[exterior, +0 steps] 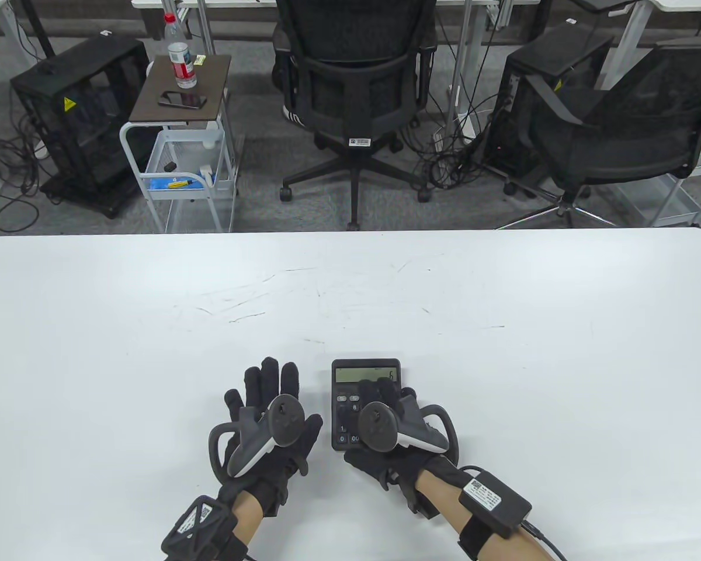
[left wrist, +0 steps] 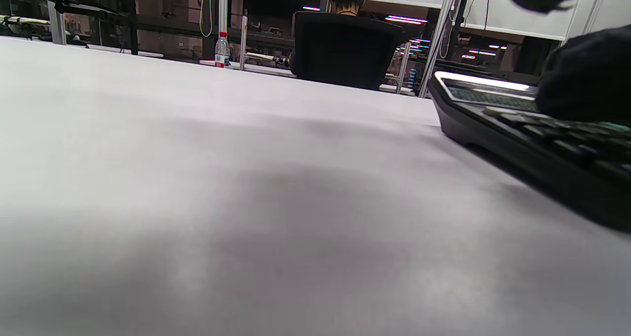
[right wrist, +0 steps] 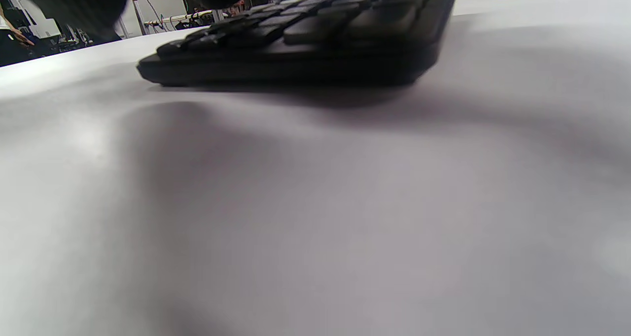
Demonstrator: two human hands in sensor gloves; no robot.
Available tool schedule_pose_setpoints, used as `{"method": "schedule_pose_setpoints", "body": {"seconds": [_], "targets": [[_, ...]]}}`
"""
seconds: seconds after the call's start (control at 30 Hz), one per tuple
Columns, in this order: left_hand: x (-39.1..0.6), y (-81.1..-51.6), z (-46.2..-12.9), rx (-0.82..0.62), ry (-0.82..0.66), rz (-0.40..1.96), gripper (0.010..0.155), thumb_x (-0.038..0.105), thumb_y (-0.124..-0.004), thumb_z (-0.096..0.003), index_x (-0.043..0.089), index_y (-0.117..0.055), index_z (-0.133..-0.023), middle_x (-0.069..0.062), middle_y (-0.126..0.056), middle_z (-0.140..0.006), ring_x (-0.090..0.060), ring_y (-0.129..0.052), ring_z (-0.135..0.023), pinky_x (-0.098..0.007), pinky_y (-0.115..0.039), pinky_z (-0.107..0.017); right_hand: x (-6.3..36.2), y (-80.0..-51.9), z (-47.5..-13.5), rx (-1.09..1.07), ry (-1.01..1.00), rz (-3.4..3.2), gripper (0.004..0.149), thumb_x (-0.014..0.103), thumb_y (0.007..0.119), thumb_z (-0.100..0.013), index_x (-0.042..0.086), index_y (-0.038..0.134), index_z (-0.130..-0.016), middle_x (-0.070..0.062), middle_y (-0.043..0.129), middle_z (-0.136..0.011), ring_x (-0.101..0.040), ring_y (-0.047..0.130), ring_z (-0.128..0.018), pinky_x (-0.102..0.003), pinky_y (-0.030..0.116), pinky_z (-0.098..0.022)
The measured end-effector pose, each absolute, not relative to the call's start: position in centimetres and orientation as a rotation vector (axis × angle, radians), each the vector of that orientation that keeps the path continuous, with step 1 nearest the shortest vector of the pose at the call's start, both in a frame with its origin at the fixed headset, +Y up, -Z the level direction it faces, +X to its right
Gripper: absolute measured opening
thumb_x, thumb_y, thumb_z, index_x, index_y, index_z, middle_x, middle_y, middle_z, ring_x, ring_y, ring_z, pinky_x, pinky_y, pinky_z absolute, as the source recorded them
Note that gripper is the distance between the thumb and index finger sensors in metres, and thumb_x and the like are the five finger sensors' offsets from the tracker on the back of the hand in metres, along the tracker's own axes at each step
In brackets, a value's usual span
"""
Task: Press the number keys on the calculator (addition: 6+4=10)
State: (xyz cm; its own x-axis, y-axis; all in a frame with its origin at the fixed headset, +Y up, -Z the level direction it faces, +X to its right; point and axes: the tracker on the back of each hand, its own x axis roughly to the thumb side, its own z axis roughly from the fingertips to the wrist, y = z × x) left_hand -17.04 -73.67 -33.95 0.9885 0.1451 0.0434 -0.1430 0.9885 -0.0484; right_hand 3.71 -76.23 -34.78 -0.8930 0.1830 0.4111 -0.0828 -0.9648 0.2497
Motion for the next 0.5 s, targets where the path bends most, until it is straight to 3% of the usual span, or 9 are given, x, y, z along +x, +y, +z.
{"method": "schedule_pose_setpoints", "body": {"seconds": [0.5], "targets": [[-17.00,-73.66,-33.94,-0.053,-0.045,0.142,0.089,0.070,-0.065,-0.0438,0.032,-0.015,-0.108,0.001,-0.010,-0.120,-0.036,-0.018,-0.113,-0.068,-0.023,-0.076,2.87,-76.58,-34.87,0.665,0.343,2.959,0.073,0.065,0.070,-0.039,0.045,0.044,-0.105,-0.007,0.021,-0.120,-0.044,0.017,-0.107,-0.065,0.025,-0.072]]}}
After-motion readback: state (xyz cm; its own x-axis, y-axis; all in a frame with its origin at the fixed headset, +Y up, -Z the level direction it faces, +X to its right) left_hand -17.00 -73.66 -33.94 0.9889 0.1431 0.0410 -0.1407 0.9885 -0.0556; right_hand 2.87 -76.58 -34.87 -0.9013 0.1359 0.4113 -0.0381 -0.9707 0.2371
